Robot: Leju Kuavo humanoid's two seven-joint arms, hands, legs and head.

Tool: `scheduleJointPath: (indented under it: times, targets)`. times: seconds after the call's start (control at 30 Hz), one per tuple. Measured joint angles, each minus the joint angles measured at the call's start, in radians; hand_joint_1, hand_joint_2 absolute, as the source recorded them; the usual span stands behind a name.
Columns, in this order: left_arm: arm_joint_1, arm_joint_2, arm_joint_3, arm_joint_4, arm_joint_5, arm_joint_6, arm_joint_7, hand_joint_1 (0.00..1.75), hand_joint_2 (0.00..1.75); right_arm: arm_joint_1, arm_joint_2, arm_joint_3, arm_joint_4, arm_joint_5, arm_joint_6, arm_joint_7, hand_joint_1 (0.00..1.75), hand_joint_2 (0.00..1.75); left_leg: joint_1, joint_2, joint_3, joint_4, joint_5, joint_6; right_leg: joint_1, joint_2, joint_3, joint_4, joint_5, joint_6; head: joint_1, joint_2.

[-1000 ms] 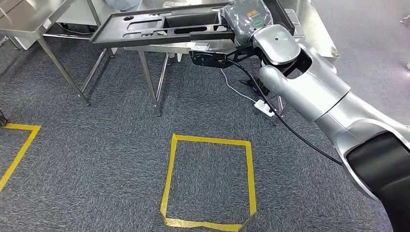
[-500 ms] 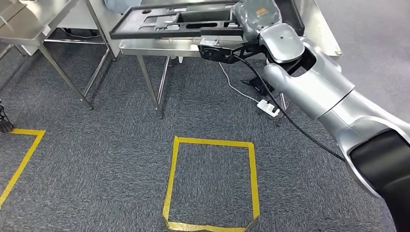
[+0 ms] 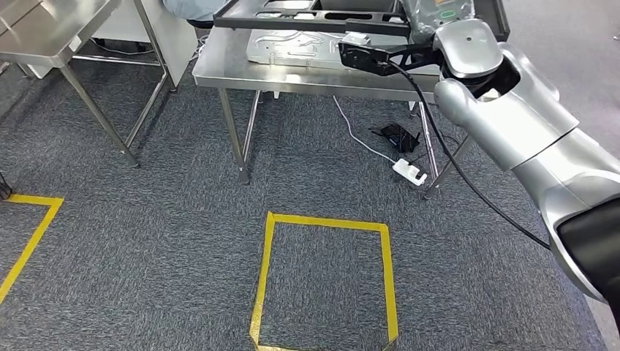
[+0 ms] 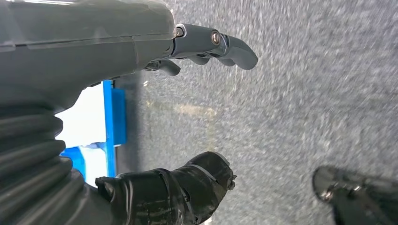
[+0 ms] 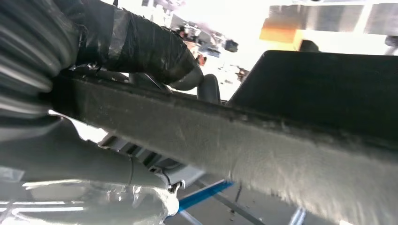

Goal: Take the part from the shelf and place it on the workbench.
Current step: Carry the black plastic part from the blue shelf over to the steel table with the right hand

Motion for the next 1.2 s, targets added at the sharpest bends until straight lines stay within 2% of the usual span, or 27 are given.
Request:
scheduleJointPath:
  times: [0.03, 0.07, 0.1, 0.17, 0.2, 0.23, 0.33, 0.4, 0.43, 0.5, 0.53, 0.57, 0.6, 0.67, 0.7, 0.73, 0.77, 0.8, 0.87, 0.9, 0.93, 1.0, 1.03, 1.07, 1.1, 1.17, 1.2]
  targets:
    - [-0.001, 0.000, 0.000, 0.000, 0.000, 0.000, 0.000, 0.00, 1.75, 0.001, -0.005, 0.000, 0.001, 0.000, 0.001, 0.001, 1.75, 1.75, -0.003, -0.001, 0.006, 0.000, -0.005, 0.002, 0.001, 0.000, -0.032, 0.040, -0.006, -0.002, 0.000, 0.000]
    - [-0.001, 0.000, -0.001, 0.000, 0.000, 0.001, 0.000, 0.00, 1.75, 0.003, -0.010, 0.000, 0.002, -0.001, 0.002, 0.002, 1.75, 1.75, -0.005, -0.002, 0.013, 0.000, -0.011, 0.004, 0.003, 0.000, -0.046, 0.042, 0.007, -0.005, 0.001, 0.000]
    - [0.000, 0.000, -0.001, 0.000, 0.000, 0.000, 0.000, 0.00, 1.75, 0.005, -0.013, 0.000, 0.002, -0.001, 0.002, 0.004, 1.75, 1.75, -0.008, -0.004, 0.022, 0.000, -0.017, 0.004, 0.006, 0.000, -0.041, 0.006, 0.040, -0.011, 0.001, 0.000]
    - [0.002, -0.002, -0.002, 0.000, 0.000, -0.001, 0.001, 0.00, 1.75, 0.005, -0.020, -0.001, 0.003, -0.002, 0.004, 0.009, 1.75, 1.75, -0.012, -0.006, 0.040, -0.001, -0.029, 0.003, 0.016, -0.001, 0.007, -0.134, 0.127, -0.031, 0.001, 0.000]
    - [0.002, -0.003, -0.002, 0.000, 0.000, -0.002, 0.002, 0.00, 1.75, 0.002, -0.022, -0.002, 0.003, -0.002, 0.005, 0.010, 1.75, 1.75, -0.013, -0.007, 0.045, -0.003, -0.033, 0.001, 0.021, -0.001, 0.028, -0.196, 0.149, -0.039, 0.000, 0.000]
    - [0.000, -0.003, -0.002, 0.000, -0.001, -0.003, 0.002, 0.00, 1.75, -0.001, -0.024, -0.002, 0.003, -0.003, 0.006, 0.011, 1.75, 1.75, -0.013, -0.007, 0.048, -0.006, -0.037, -0.003, 0.025, -0.002, 0.044, -0.236, 0.160, -0.045, 0.000, 0.000]
    - [-0.001, -0.003, -0.002, 0.000, -0.002, -0.005, 0.003, 0.00, 1.75, -0.006, -0.027, -0.005, 0.002, -0.004, 0.013, 0.012, 1.75, 1.75, -0.015, -0.005, 0.057, -0.005, -0.039, -0.020, 0.022, -0.003, 0.069, -0.265, 0.161, -0.053, 0.002, 0.000]
    - [-0.001, -0.002, -0.003, 0.000, -0.003, -0.007, 0.003, 0.00, 1.75, -0.008, -0.029, -0.005, 0.002, -0.004, 0.016, 0.011, 1.75, 1.75, -0.014, -0.003, 0.044, 0.035, -0.054, -0.031, 0.016, -0.004, 0.088, -0.272, 0.161, -0.059, 0.000, 0.000]
    - [-0.002, -0.002, -0.003, 0.000, -0.004, -0.007, 0.002, 0.00, 1.75, -0.011, -0.030, -0.005, 0.002, -0.004, 0.017, 0.011, 1.75, 1.75, -0.012, -0.002, 0.019, 0.081, -0.071, -0.036, 0.014, -0.005, 0.094, -0.274, 0.159, -0.062, 0.000, 0.000]
    - [-0.003, -0.003, -0.004, 0.000, -0.006, -0.009, 0.000, 0.00, 1.75, -0.014, -0.031, -0.006, 0.002, -0.004, 0.017, 0.011, 1.75, 1.75, -0.006, 0.000, -0.057, 0.203, -0.115, -0.045, 0.013, -0.004, 0.100, -0.274, 0.152, -0.067, -0.001, 0.000]
    - [-0.003, -0.003, -0.004, 0.000, -0.006, -0.008, 0.000, 0.00, 1.75, -0.014, -0.031, -0.006, 0.002, -0.004, 0.017, 0.011, 1.75, 1.75, -0.004, 0.000, -0.091, 0.246, -0.130, -0.049, 0.013, -0.003, 0.103, -0.273, 0.148, -0.067, -0.001, 0.000]
    - [-0.003, -0.003, -0.004, 0.000, -0.007, -0.008, 0.000, 0.00, 1.75, -0.014, -0.031, -0.006, 0.002, -0.004, 0.017, 0.010, 1.75, 1.75, -0.003, 0.000, -0.111, 0.259, -0.128, -0.051, 0.012, -0.002, 0.108, -0.272, 0.142, -0.066, -0.001, 0.000]
    - [-0.003, -0.003, -0.005, 0.000, -0.008, -0.008, 0.000, 0.00, 1.75, -0.013, -0.031, -0.006, 0.002, -0.004, 0.017, 0.008, 1.75, 1.75, -0.002, 0.000, -0.112, 0.234, -0.102, -0.052, 0.012, -0.001, 0.114, -0.270, 0.136, -0.064, -0.001, 0.000]
    - [-0.002, -0.002, -0.005, 0.000, -0.009, -0.005, 0.000, 0.00, 1.75, -0.011, -0.031, -0.006, 0.002, -0.002, 0.015, 0.003, 1.75, 1.75, -0.001, 0.002, -0.075, 0.107, -0.010, -0.051, 0.010, 0.000, 0.128, -0.264, 0.121, -0.058, -0.001, 0.000]
    - [-0.002, -0.002, -0.005, 0.000, -0.009, -0.004, 0.000, 0.00, 1.75, -0.012, -0.031, -0.006, 0.002, 0.000, 0.015, 0.002, 1.75, 1.75, -0.003, 0.003, -0.055, 0.048, 0.015, -0.047, 0.010, 0.000, 0.133, -0.261, 0.114, -0.053, -0.001, 0.000]
    - [-0.002, -0.002, -0.005, 0.000, -0.010, -0.003, 0.001, 0.00, 1.75, -0.014, -0.031, -0.006, 0.003, 0.002, 0.014, 0.002, 1.75, 1.75, -0.006, 0.003, -0.041, 0.011, 0.027, -0.042, 0.010, 0.001, 0.134, -0.258, 0.108, -0.048, -0.001, 0.000]
    - [-0.003, -0.002, -0.005, 0.000, -0.010, -0.002, 0.001, 0.00, 1.75, -0.016, -0.031, -0.006, 0.004, 0.005, 0.013, 0.002, 1.75, 1.75, -0.008, 0.004, -0.035, -0.005, 0.028, -0.036, 0.011, 0.001, 0.134, -0.257, 0.103, -0.042, -0.001, 0.000]
    - [-0.003, -0.002, -0.005, 0.000, -0.011, -0.002, 0.002, 0.00, 1.75, -0.018, -0.031, -0.006, 0.004, 0.009, 0.013, 0.002, 1.75, 1.75, -0.010, 0.003, -0.032, -0.005, 0.020, -0.029, 0.012, 0.001, 0.134, -0.257, 0.098, -0.035, -0.001, 0.000]
    - [-0.002, -0.002, -0.006, 0.000, -0.012, -0.002, 0.002, 0.00, 1.75, -0.020, -0.031, -0.006, 0.004, 0.013, 0.013, 0.002, 1.75, 1.75, -0.007, 0.003, -0.021, -0.010, 0.032, -0.017, 0.012, 0.002, 0.133, -0.247, 0.086, -0.023, 0.000, 0.000]
    - [-0.002, -0.002, -0.006, 0.000, -0.012, -0.002, 0.003, 0.00, 1.75, -0.021, -0.032, -0.006, 0.005, 0.014, 0.013, 0.002, 1.75, 1.75, -0.004, 0.003, -0.015, -0.013, 0.031, -0.011, 0.012, 0.001, 0.123, -0.223, 0.072, -0.018, 0.001, 0.000]
    - [-0.003, -0.002, -0.006, 0.000, -0.012, -0.002, 0.003, 0.00, 1.75, -0.022, -0.032, -0.006, 0.005, 0.014, 0.013, 0.002, 1.75, 1.75, -0.002, 0.003, -0.009, -0.016, 0.030, -0.005, 0.010, 0.001, 0.099, -0.175, 0.051, -0.014, 0.002, 0.000]
    - [-0.005, -0.002, -0.006, 0.000, -0.013, -0.002, 0.003, 0.00, 1.75, -0.022, -0.032, -0.006, 0.005, 0.014, 0.013, 0.002, 1.75, 1.75, -0.002, 0.003, -0.001, -0.015, 0.021, 0.001, 0.009, 0.001, 0.023, -0.037, 0.000, -0.008, 0.003, 0.000]
    - [-0.005, -0.001, -0.006, 0.000, -0.013, -0.002, 0.003, 0.00, 1.75, -0.021, -0.032, -0.006, 0.006, 0.015, 0.013, 0.002, 1.75, 1.75, -0.003, 0.002, 0.005, -0.015, 0.015, 0.002, 0.008, 0.001, -0.016, 0.020, -0.011, -0.006, 0.003, 0.000]
    - [-0.004, -0.001, -0.006, 0.000, -0.013, -0.002, 0.003, 0.00, 1.75, -0.019, -0.032, -0.006, 0.007, 0.016, 0.014, 0.004, 1.75, 1.75, -0.003, 0.001, 0.013, -0.014, 0.008, 0.002, 0.007, 0.001, -0.041, 0.043, -0.001, -0.006, 0.003, 0.000]
    - [-0.004, 0.000, -0.006, 0.000, -0.012, -0.002, 0.003, 0.00, 1.75, -0.017, -0.032, -0.006, 0.008, 0.017, 0.015, 0.006, 1.75, 1.75, -0.003, 0.000, 0.021, -0.013, 0.000, 0.000, 0.007, 0.001, -0.046, 0.027, 0.029, -0.007, 0.003, 0.000]
    - [-0.003, -0.001, -0.006, 0.000, -0.014, -0.002, 0.003, 0.00, 1.75, -0.016, -0.034, -0.006, 0.009, 0.018, 0.017, 0.017, 1.75, 1.75, -0.003, -0.002, 0.041, -0.010, -0.018, -0.004, 0.008, 0.001, -0.003, -0.108, 0.122, -0.013, 0.004, 0.000]
    - [-0.003, -0.001, -0.006, 0.000, -0.015, -0.002, 0.003, 0.00, 1.75, -0.016, -0.037, -0.006, 0.009, 0.018, 0.017, 0.025, 1.75, 1.75, -0.004, -0.004, 0.047, -0.008, -0.026, -0.007, 0.010, 0.001, 0.025, -0.176, 0.153, -0.016, 0.003, 0.000]
